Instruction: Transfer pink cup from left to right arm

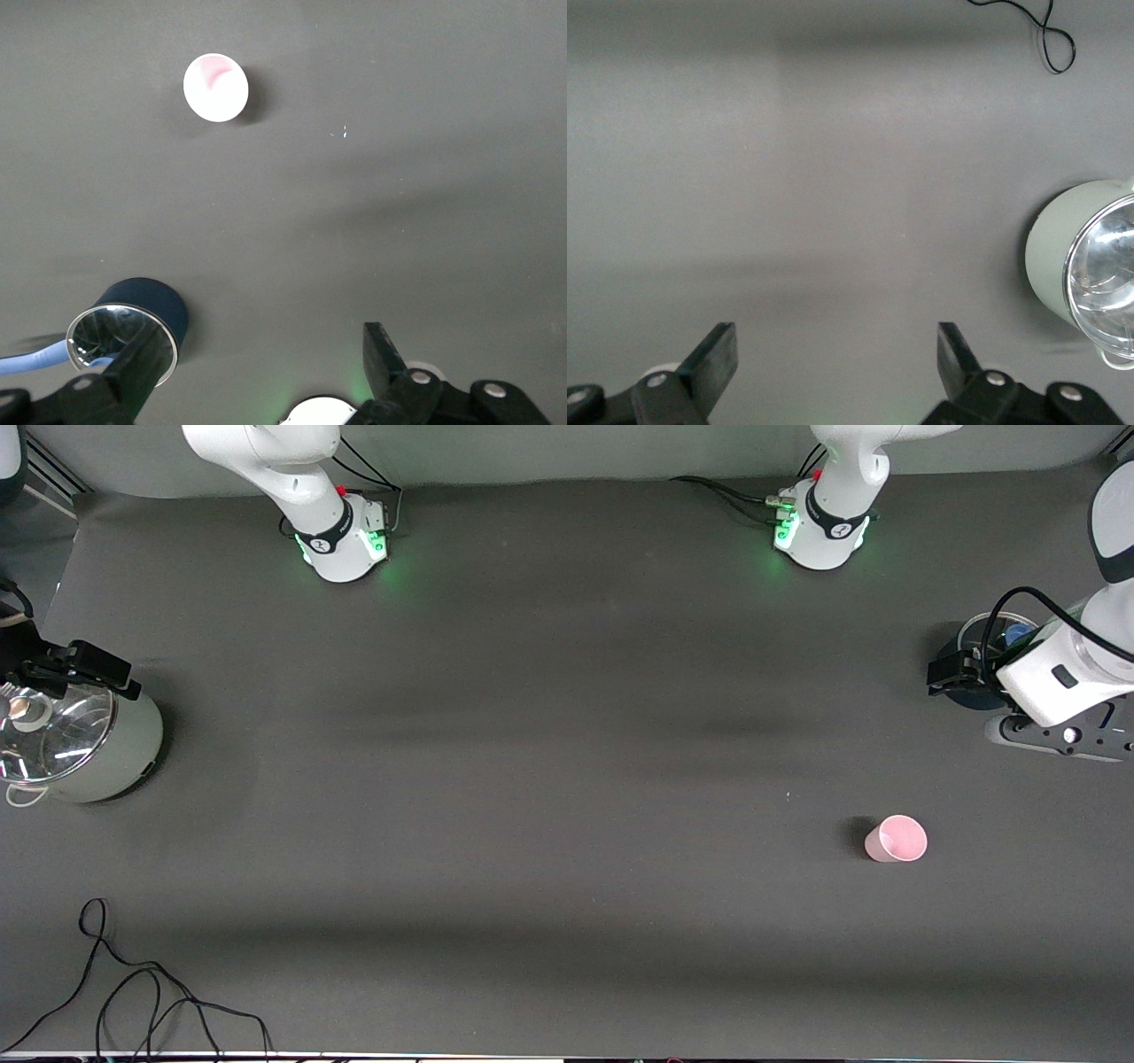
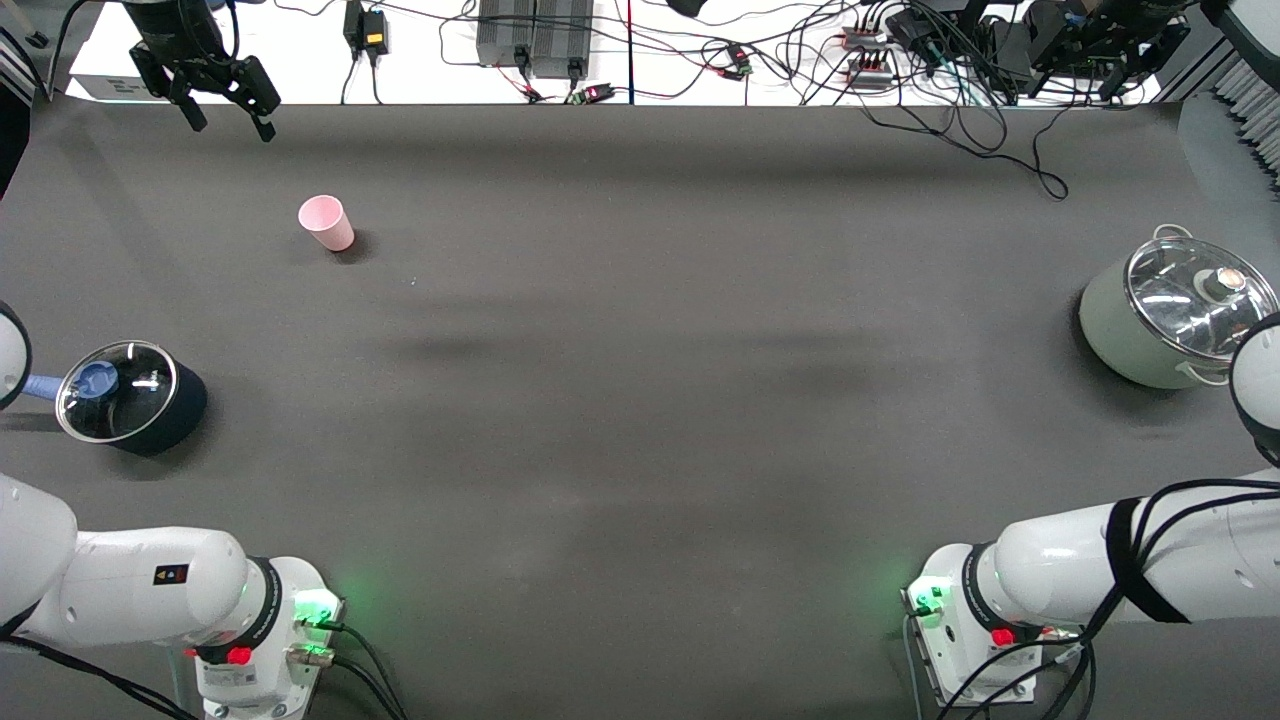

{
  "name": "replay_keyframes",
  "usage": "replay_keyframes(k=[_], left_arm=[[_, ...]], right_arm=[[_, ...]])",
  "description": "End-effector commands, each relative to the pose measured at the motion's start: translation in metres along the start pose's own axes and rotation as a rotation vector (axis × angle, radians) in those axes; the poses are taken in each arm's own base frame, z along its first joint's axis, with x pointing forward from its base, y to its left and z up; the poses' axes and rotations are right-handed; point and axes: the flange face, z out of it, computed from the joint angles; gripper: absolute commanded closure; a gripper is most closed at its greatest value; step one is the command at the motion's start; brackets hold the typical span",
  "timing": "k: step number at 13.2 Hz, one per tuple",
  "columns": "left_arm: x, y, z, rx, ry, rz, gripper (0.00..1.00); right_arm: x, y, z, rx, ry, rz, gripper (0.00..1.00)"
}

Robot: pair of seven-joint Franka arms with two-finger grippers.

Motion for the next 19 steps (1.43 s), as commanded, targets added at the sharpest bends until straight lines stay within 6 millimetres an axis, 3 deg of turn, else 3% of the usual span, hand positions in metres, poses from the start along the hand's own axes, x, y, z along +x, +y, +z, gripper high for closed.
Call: replay_keyframes(k=[1, 8, 12, 15, 19], left_arm=[[-0.004, -0.001, -0.003, 0.002, -0.004, 0.005, 0.0], [-0.004, -0.005, -0.002, -0.001, -0.006, 0.016, 0.0], [-0.005, -0.034, 0.002, -0.026, 0.002, 0.098, 0.0], [-0.004, -0.045, 0.005, -0.03, 0.005, 0.172, 0.02], [0.003, -0.089, 0.017, -0.046, 0.035, 0.386, 0.02]], right_arm=[[-0.001, 0.001, -0.006, 0.003, 0.005, 0.012, 0.0], [-0.001, 0.0, -0.006, 0.0, 0.005, 0.009, 0.0], [-0.001, 0.0, -0.006, 0.0, 0.005, 0.003, 0.0], [0.0, 0.0, -0.006, 0.0, 0.005, 0.003, 0.0], [-0.004, -0.001, -0.012, 0.0, 0.015, 0.002, 0.0]])
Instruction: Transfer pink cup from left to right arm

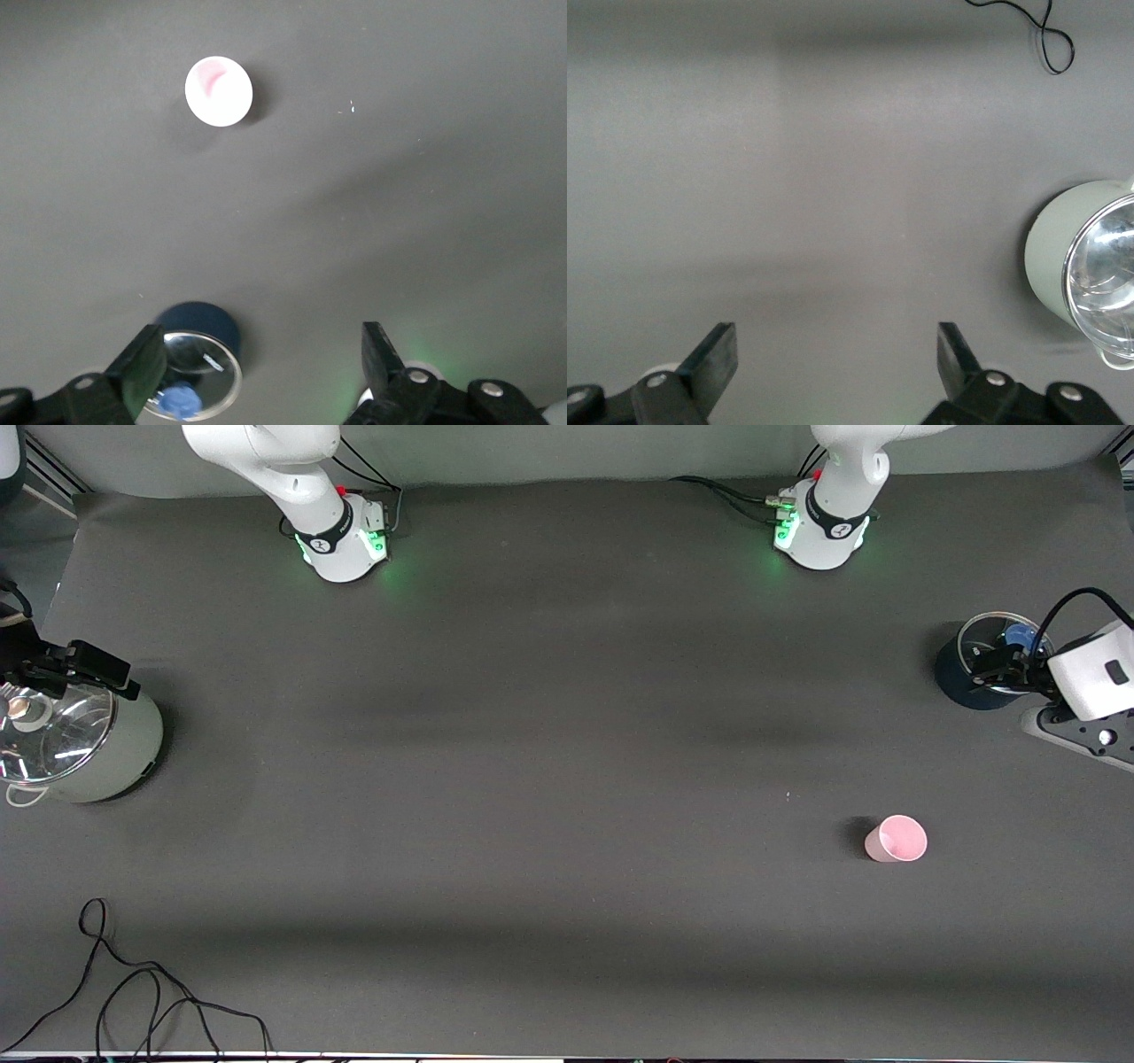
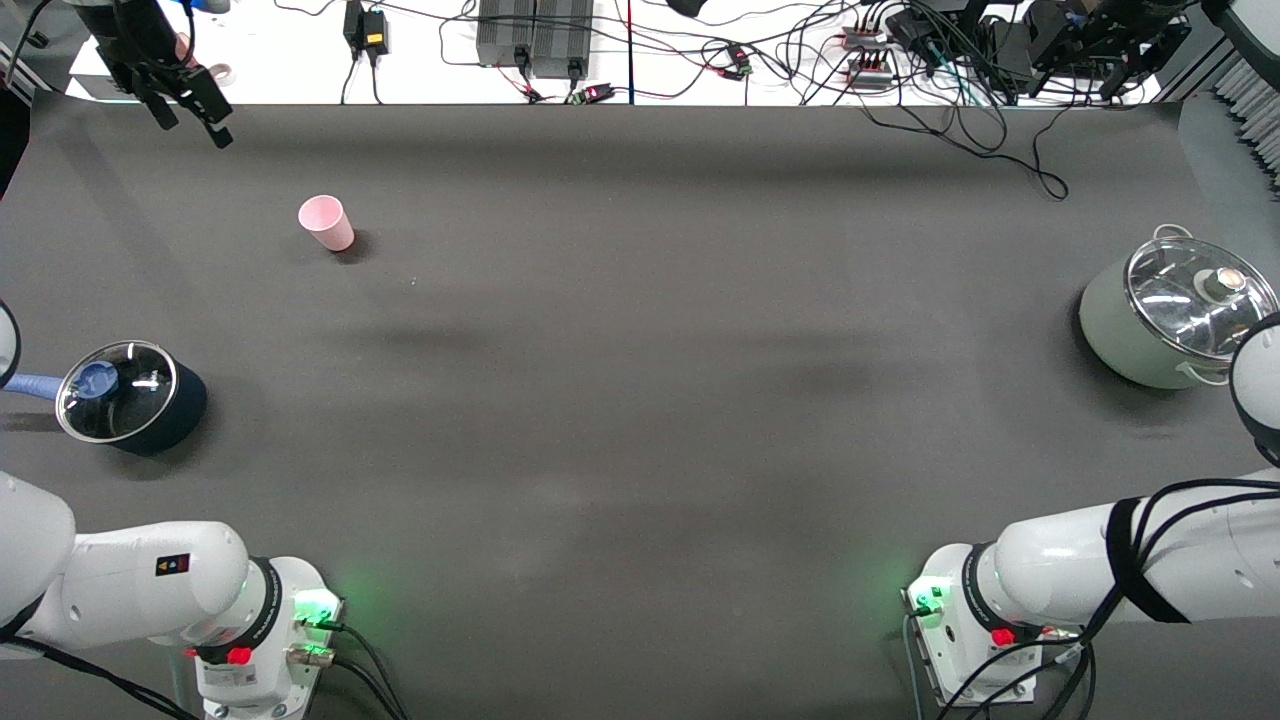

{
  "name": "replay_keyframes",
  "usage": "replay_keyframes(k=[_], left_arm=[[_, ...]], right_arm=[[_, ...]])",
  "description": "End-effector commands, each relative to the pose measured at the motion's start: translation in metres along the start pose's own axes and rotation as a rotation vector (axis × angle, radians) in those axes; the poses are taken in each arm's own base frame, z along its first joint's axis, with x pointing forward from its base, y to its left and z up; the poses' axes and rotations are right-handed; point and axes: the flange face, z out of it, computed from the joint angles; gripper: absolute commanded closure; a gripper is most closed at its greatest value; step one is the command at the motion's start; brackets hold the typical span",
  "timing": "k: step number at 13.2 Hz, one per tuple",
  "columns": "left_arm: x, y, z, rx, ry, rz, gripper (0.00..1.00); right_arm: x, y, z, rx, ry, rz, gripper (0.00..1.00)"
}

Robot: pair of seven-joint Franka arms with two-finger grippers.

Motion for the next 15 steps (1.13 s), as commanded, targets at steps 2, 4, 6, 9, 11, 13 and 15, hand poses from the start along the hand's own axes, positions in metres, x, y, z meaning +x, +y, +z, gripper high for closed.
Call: replay_keyframes(k=[2, 4, 6, 9, 11, 13, 15], left_arm=[[-0.004, -0.05, 0.014, -0.019, 0.066, 0.235, 0.02], [-0.007, -0.08, 0.03, -0.068, 0.14, 0.323, 0.02], [-0.001, -0.112, 0.058, -0.098, 0.239, 0.473, 0.05], [0.007, -0.14, 0.089, -0.101, 0.34, 0.652, 0.08], [0.003, -0.166, 0.119, -0.125, 0.393, 0.722, 0.07], [-0.004, -0.196, 0.164, -0.183, 0.505, 0.794, 0.07], [-0.01, -0.223, 0.222, -0.233, 0.603, 0.836, 0.1]], right_arm=[[-0.005, -0.007, -0.013, 0.0, 0.014, 0.0, 0.0], [-0.005, -0.008, -0.011, 0.0, 0.011, -0.001, 0.0], [-0.004, -0.008, -0.009, 0.0, 0.008, 0.003, 0.0], [-0.005, -0.02, -0.01, 0.0, 0.008, -0.018, 0.0], [-0.005, -0.02, -0.008, 0.0, 0.003, -0.018, 0.0], [-0.005, -0.021, -0.006, -0.001, -0.001, -0.023, 0.0], [-0.005, -0.021, -0.005, -0.001, -0.004, -0.023, 0.0]])
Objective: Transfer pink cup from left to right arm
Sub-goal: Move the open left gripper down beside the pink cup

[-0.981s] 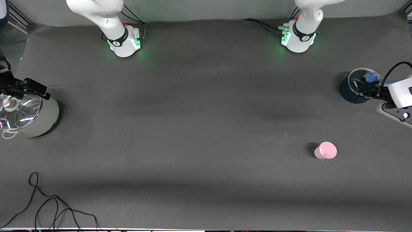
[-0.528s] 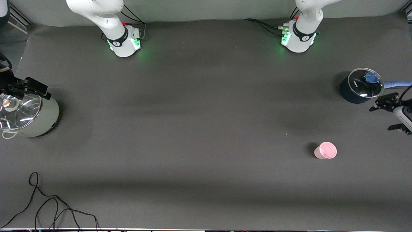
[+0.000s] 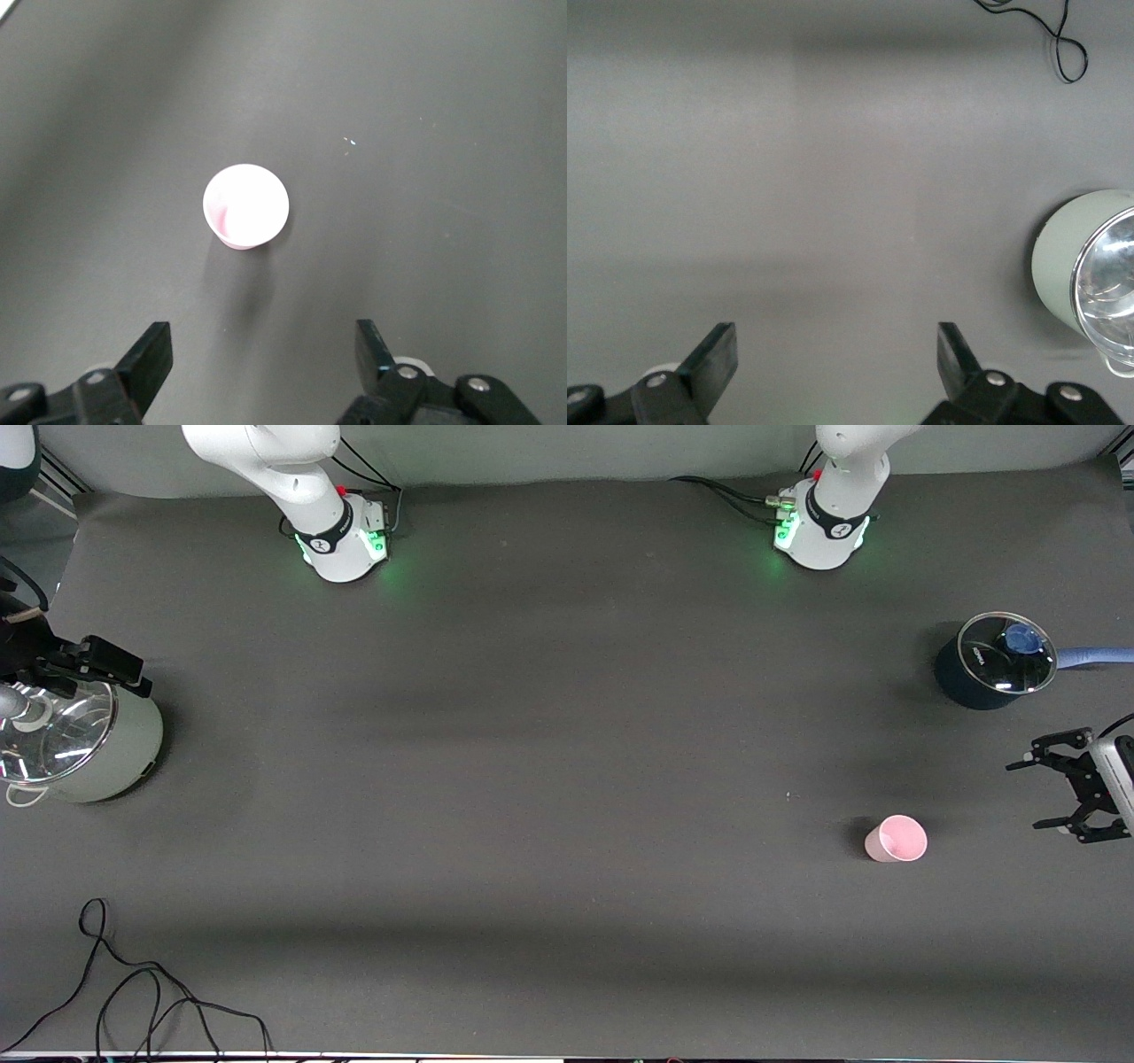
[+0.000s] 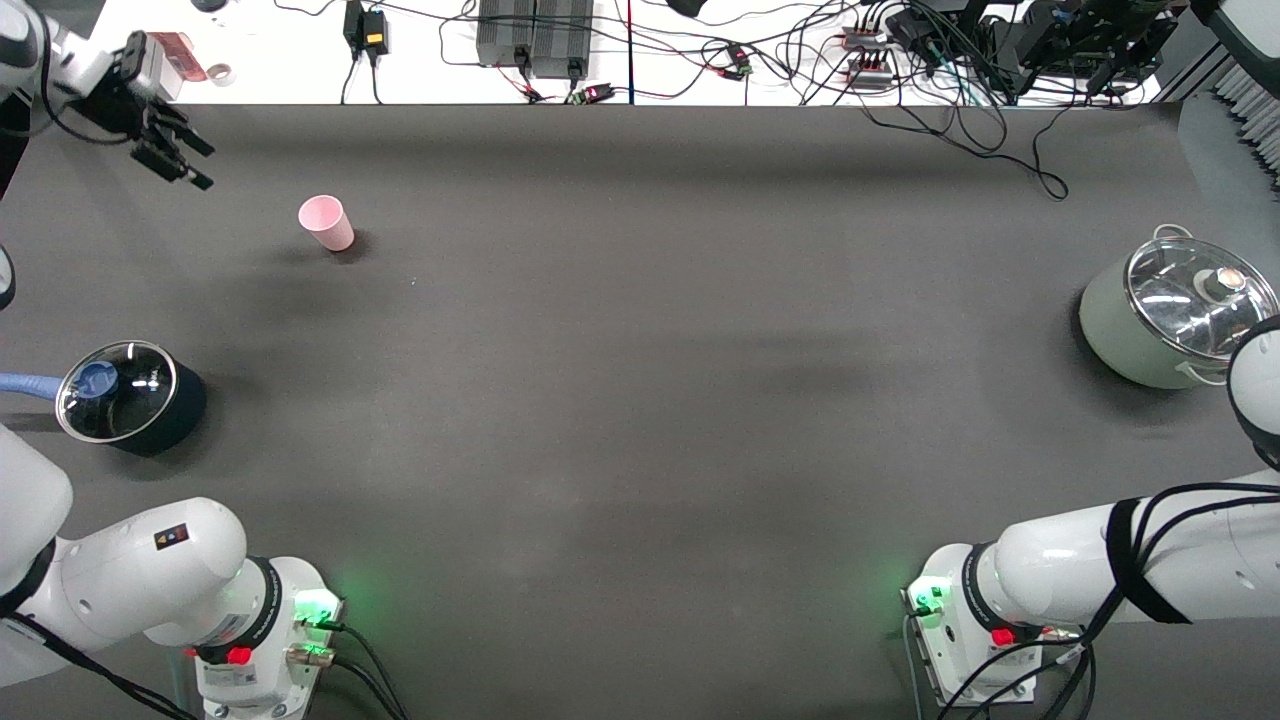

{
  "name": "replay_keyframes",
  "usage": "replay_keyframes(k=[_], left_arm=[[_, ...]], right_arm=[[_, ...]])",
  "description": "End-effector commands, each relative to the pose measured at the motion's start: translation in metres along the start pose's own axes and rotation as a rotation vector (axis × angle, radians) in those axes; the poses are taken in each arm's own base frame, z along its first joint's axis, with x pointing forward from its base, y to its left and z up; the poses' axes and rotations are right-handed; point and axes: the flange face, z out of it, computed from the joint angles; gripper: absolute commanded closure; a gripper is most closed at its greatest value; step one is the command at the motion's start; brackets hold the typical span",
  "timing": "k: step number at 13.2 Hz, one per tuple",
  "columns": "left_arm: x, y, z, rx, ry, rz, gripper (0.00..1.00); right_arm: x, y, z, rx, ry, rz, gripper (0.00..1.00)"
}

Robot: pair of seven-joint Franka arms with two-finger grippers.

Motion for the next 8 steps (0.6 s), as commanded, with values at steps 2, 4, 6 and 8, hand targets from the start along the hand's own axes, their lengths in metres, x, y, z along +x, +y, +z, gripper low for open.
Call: replay_keyframes(k=[2, 4, 6, 8], left_arm=[[-0.068, -0.023, 0.066, -0.006, 0.201, 0.106, 0.1], [-0.09, -0.025, 0.101, -0.019, 0.287, 0.132, 0.1], [-0.098, -0.026, 0.128, -0.022, 0.349, 0.165, 0.1], [-0.101, -0.027, 0.146, -0.027, 0.386, 0.174, 0.1]], right_arm=[[-0.004, -0.003, -0.001, 0.0, -0.011, 0.01, 0.0], [-0.004, -0.001, 0.0, 0.0, -0.017, 0.013, 0.0], [-0.004, -0.003, 0.0, 0.0, -0.017, 0.009, 0.0], [-0.003, -0.003, 0.002, -0.002, -0.02, 0.009, 0.0]])
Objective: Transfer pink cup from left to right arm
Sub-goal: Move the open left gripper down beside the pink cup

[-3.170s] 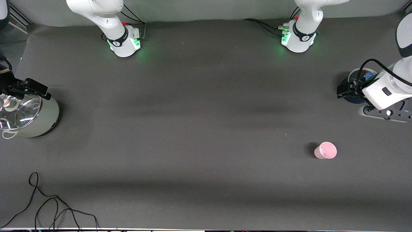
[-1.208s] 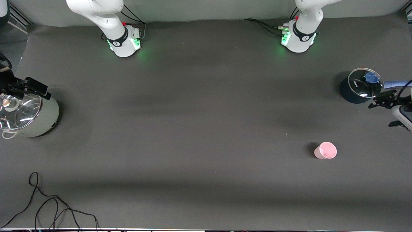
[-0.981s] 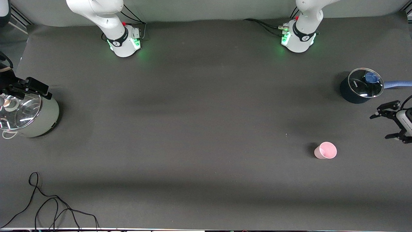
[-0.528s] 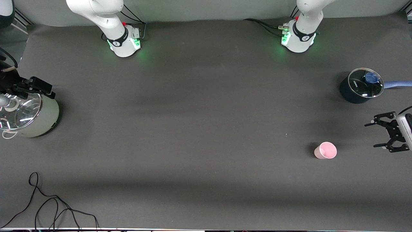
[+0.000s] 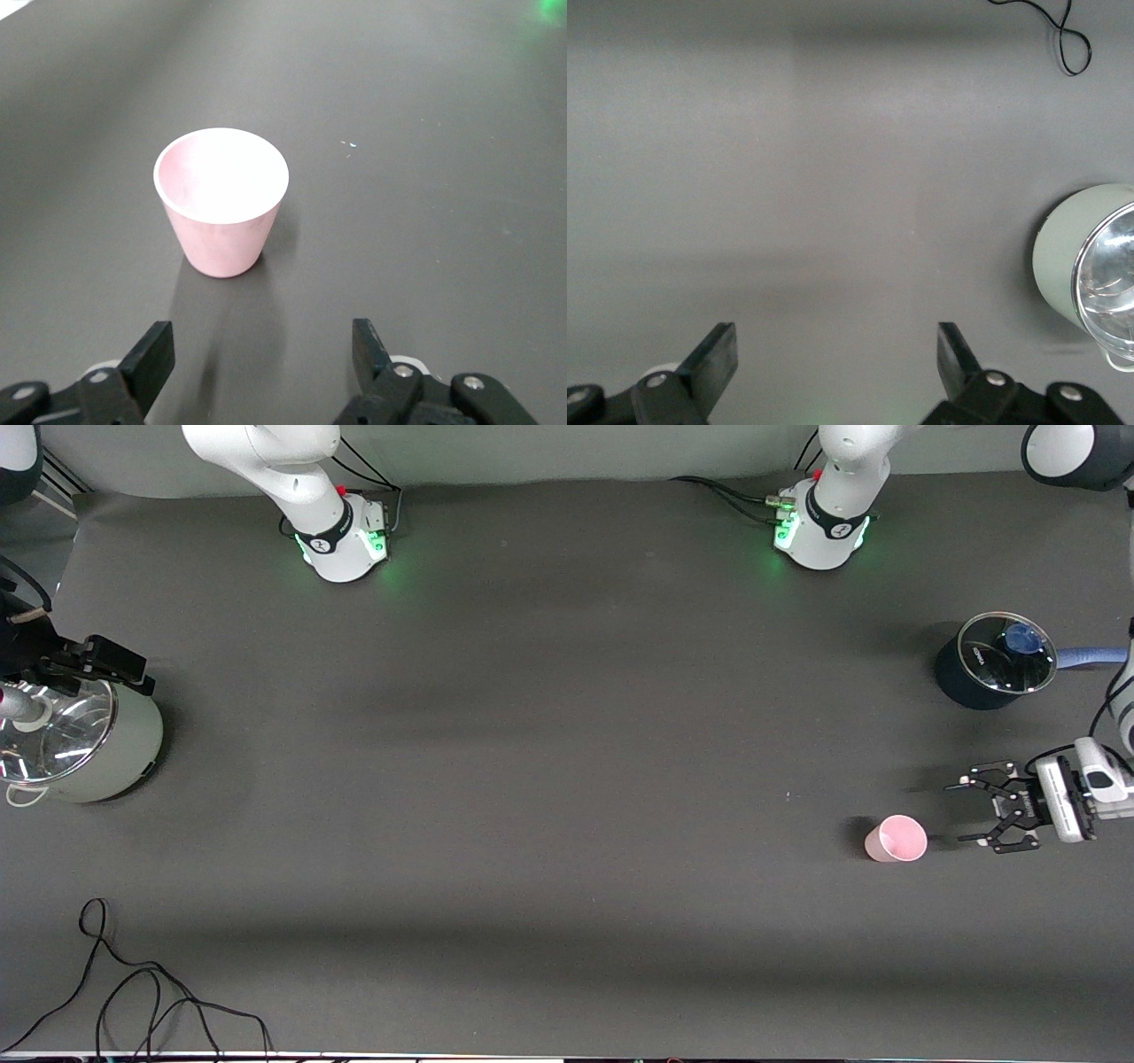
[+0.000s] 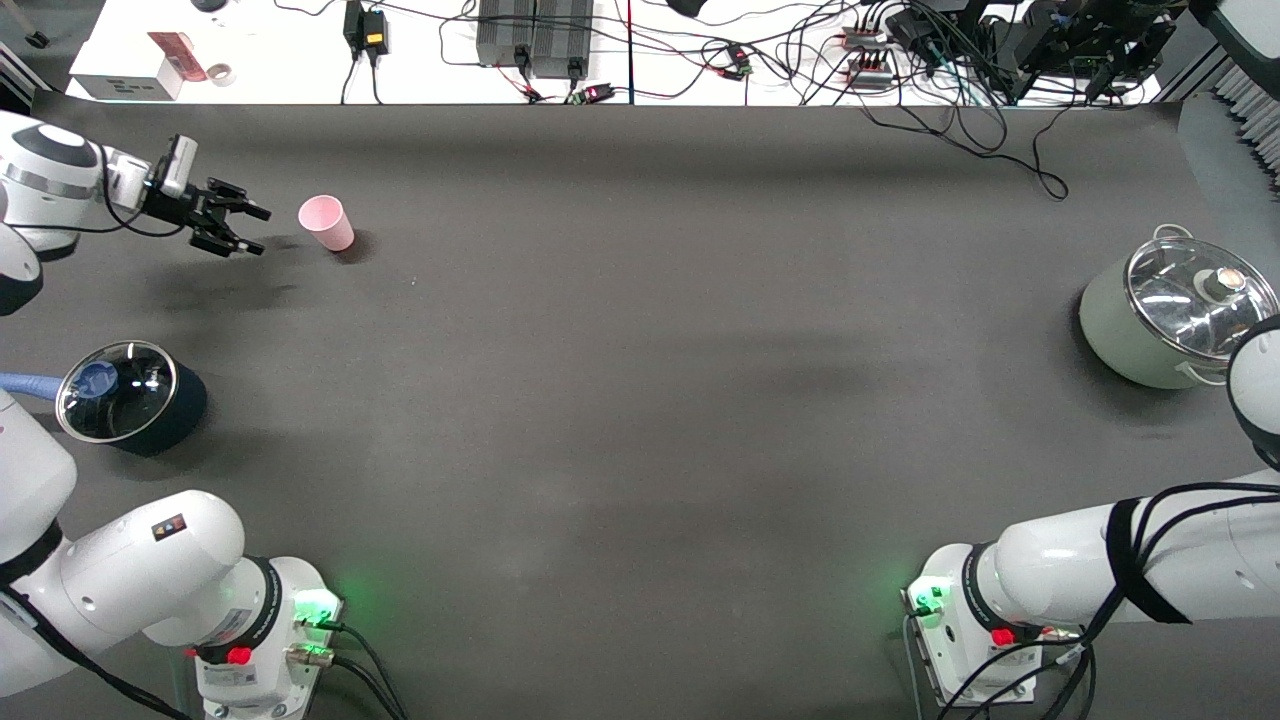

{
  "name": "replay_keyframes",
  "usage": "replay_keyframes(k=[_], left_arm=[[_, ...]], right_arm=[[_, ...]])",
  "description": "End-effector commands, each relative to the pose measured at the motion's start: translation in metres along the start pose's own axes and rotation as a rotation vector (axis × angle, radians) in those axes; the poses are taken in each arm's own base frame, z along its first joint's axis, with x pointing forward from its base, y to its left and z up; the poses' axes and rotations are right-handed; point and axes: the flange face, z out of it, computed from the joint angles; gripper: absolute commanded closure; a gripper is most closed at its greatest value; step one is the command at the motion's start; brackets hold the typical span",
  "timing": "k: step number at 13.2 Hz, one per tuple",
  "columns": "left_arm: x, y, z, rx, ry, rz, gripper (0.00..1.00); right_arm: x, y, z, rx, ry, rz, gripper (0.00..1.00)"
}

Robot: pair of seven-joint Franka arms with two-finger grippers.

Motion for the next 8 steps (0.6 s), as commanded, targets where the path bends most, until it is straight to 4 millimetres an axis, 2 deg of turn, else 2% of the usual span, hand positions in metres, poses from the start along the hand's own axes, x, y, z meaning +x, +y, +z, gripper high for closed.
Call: replay_keyframes(k=[1, 5, 8], left_arm=[[-0.004, -0.005, 0.018, 0.014, 0.059, 0.025, 0.1], [-0.019, -0.009, 0.067, 0.039, 0.157, 0.058, 0.1], [-0.023, -0.01, 0.074, 0.046, 0.174, 0.069, 0.09]], right_arm=[[-0.002, -0.001, 0.0, -0.002, -0.009, 0.012, 0.0], [-0.001, -0.003, 0.002, -0.002, -0.014, 0.009, 0.0], [-0.001, -0.003, 0.002, -0.002, -0.014, 0.009, 0.0]])
